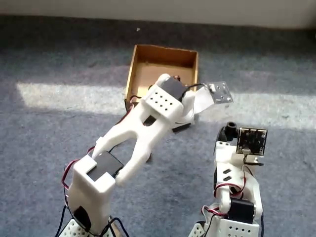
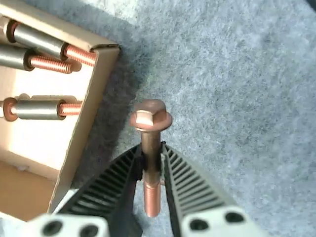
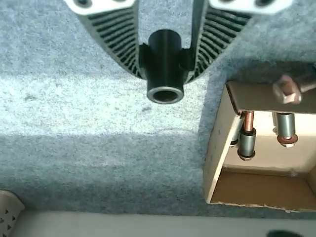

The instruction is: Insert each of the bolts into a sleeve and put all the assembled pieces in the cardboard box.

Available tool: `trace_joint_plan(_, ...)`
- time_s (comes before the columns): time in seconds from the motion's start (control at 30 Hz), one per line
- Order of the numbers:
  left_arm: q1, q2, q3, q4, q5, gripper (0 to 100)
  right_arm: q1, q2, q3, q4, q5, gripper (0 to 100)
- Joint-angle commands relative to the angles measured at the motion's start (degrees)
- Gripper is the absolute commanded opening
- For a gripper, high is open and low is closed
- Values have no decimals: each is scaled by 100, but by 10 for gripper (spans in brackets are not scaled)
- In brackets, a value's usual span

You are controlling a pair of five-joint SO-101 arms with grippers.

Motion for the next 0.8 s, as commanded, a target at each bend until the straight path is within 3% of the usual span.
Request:
trace_joint_plan(0.0,-48,-119,-796,677,747,5,13,-66,-22,-101,-35,5)
trace_joint_plan(0.17,-268,-127,-1534,914,1714,5,4,-66,4,-101,-35,5)
trace_joint_plan(0.77,-576,-1604,-2009,1002,3191,5,4,-66,13,-101,-35,5)
